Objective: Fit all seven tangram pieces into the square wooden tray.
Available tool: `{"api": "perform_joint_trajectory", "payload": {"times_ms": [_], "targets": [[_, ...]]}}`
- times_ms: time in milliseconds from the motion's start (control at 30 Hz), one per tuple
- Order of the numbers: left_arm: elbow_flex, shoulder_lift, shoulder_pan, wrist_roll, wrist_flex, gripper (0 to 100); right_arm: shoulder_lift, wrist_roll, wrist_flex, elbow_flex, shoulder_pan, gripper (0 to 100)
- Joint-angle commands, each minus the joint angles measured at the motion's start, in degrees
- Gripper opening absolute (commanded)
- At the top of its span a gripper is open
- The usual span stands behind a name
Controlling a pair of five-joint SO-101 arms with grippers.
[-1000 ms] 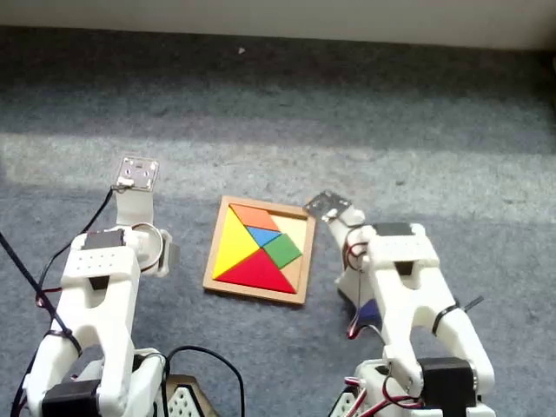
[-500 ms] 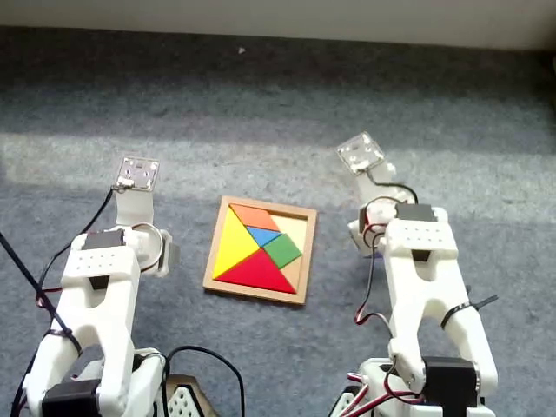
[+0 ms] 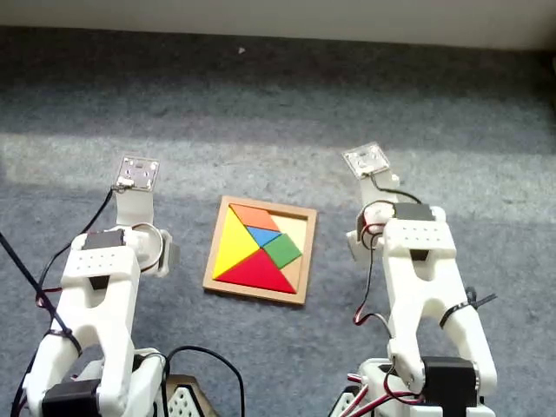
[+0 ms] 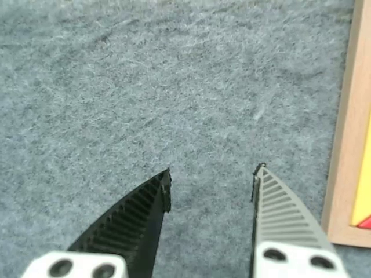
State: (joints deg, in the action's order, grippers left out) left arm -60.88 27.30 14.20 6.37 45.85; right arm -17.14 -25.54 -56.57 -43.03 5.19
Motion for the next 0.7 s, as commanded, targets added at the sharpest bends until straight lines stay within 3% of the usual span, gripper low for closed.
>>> {"api": "perform_joint_trajectory", "payload": {"times_ms": [0,200,367,667], "targets": [[0.4,1.36,-0.13,-0.44,-0.79,24,-0.31,0.44,-0.22,2.86,3.21,28.9],[0.4,1.27,-0.13,-0.44,-0.7,24,0.57,0.44,3.65,2.86,4.62,28.9],[0.4,1.27,-0.13,-0.35,-0.7,24,10.86,-0.35,3.56,4.26,4.26,28.9],[0.4,1.27,-0.13,-0.35,-0.7,24,24.31,-1.85,3.3,17.45,-2.15,28.7]]}}
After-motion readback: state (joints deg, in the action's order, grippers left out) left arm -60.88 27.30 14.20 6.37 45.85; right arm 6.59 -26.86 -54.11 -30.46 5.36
